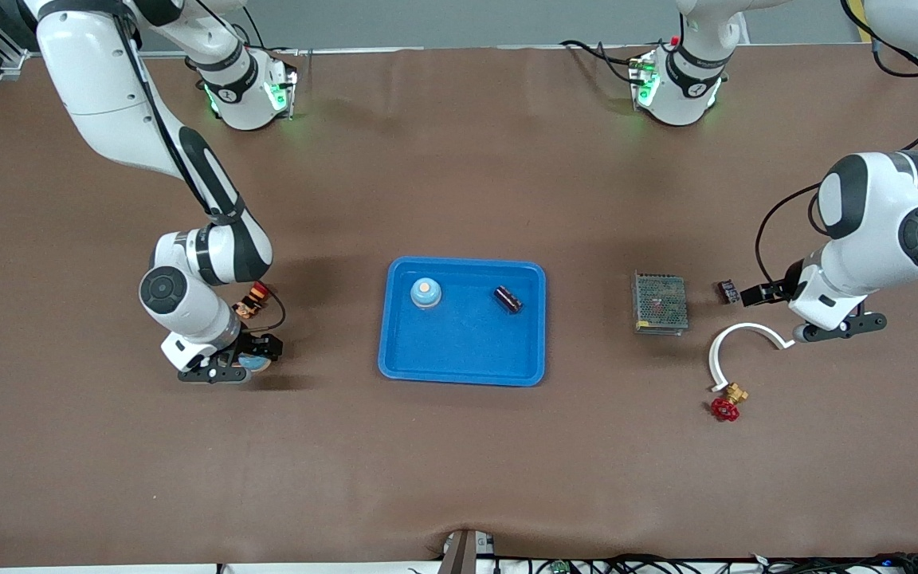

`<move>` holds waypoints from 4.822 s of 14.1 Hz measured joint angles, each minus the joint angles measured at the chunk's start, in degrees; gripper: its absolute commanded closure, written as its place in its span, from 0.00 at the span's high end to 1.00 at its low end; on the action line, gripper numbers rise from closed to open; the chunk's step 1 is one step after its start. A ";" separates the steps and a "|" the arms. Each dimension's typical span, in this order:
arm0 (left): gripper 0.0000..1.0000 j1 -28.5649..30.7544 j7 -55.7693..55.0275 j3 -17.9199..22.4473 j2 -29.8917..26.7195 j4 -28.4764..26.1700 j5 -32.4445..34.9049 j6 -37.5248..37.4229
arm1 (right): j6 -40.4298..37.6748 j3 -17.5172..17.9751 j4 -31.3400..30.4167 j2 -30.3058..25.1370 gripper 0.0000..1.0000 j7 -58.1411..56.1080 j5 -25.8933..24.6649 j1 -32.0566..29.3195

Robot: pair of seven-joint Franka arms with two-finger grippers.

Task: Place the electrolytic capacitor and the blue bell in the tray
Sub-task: 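Grasp the second bell with the right gripper while the left reaches the capacitor, then carry the second bell into the tray with the right gripper, then carry the second capacitor into the tray with the left gripper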

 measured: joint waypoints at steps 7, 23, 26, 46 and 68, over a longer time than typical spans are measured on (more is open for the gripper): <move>1.00 1.59 -6.02 -0.02 0.76 -7.74 -1.32 7.62 | -0.08 0.31 0.15 -0.25 0.00 -0.03 0.00 -0.04; 1.00 2.76 -6.57 -0.06 6.88 -15.56 -1.36 24.69 | -21.66 2.12 12.31 -6.51 0.00 40.57 0.06 17.34; 1.00 2.77 -6.58 -0.06 7.72 -15.93 -1.36 25.46 | -21.61 2.09 14.30 -4.64 0.00 48.71 0.09 20.64; 0.02 2.86 -6.58 -0.31 6.21 -14.73 -1.36 24.56 | -21.05 1.99 29.39 12.21 0.00 63.90 0.13 25.81; 0.02 -20.28 -59.51 -11.17 19.96 36.20 -3.65 -17.85 | -18.86 1.73 29.77 14.05 0.00 64.78 -1.51 27.07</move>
